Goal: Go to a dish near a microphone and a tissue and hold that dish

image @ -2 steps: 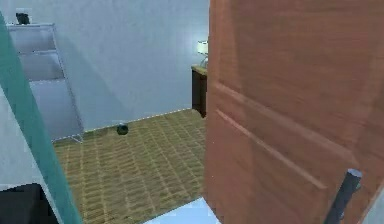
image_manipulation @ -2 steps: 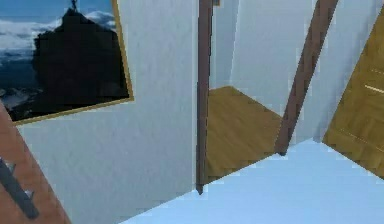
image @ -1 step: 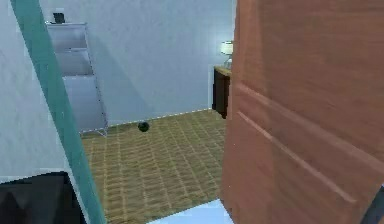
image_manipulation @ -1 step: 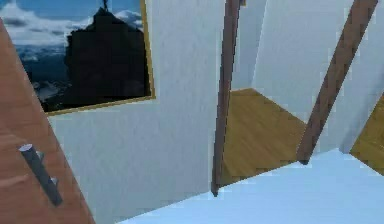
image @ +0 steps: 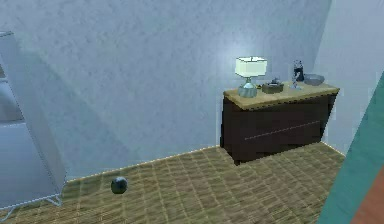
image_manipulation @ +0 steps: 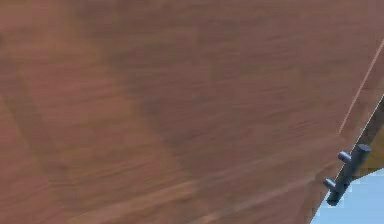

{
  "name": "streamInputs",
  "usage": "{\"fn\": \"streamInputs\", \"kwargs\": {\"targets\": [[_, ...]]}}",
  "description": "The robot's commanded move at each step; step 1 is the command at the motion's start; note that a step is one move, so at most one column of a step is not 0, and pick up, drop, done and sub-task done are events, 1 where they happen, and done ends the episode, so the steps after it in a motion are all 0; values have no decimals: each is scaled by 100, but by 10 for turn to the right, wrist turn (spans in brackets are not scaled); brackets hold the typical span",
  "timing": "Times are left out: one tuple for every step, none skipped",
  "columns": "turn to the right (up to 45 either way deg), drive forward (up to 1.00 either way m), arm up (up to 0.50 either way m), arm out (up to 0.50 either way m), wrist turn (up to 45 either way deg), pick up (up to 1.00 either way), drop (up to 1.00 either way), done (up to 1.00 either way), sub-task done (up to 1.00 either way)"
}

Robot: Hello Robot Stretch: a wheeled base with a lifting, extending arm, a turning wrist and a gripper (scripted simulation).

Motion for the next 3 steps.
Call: {"fn": "streamInputs", "kwargs": {"targets": [[-90, 0, 0, 0, 0, 0, 0, 0, 0], [-30, 0, 0, 0, 0, 0, 0, 0, 0], [0, 25, 0, 0, 0, 0, 0, 0, 0]]}}
